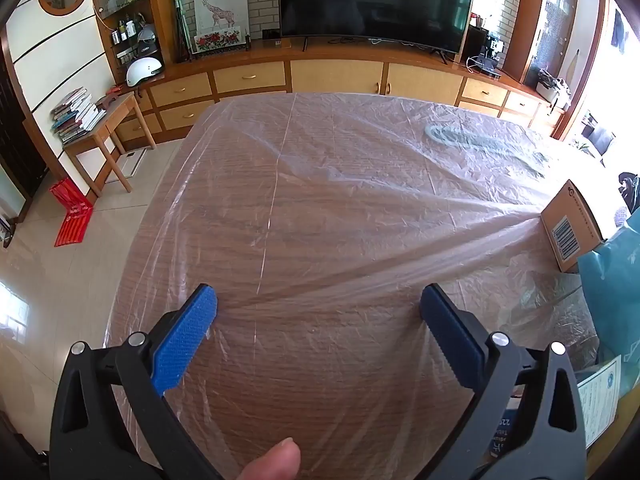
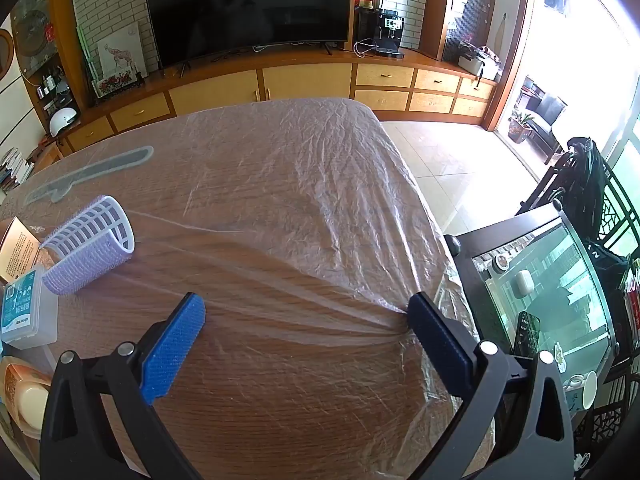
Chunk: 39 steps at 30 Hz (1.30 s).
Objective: Collect trash
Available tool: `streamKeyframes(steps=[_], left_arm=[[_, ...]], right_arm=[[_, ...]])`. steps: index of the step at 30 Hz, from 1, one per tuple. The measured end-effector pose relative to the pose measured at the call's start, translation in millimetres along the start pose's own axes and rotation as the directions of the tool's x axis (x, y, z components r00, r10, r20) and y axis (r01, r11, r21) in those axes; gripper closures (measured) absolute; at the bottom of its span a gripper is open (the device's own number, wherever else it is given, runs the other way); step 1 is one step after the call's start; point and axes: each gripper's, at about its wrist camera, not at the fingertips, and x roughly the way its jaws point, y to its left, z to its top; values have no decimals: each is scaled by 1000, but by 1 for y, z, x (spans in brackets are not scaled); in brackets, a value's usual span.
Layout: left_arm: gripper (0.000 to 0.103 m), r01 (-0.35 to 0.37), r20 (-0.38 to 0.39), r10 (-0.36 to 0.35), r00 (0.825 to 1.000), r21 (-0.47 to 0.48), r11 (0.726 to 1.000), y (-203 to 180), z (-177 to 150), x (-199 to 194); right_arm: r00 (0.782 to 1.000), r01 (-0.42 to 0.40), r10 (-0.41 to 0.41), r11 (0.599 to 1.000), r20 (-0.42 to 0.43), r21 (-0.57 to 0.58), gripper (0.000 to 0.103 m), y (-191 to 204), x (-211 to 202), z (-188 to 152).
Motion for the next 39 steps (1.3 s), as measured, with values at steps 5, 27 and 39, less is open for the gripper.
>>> streamKeyframes(steps=[5,27,39], left_arm=[[1,0,-9,0,1000,1,1000,0,0,0],[1,0,-10,0,1000,0,1000,0,0,1],[1,0,-10,0,1000,0,1000,0,0,1]], right_arm=[[1000,0,0,1000,0,0,4,0,0,0],[1000,0,0,1000,0,0,4,1,0,0],[1000,0,0,1000,0,0,4,1,0,0]])
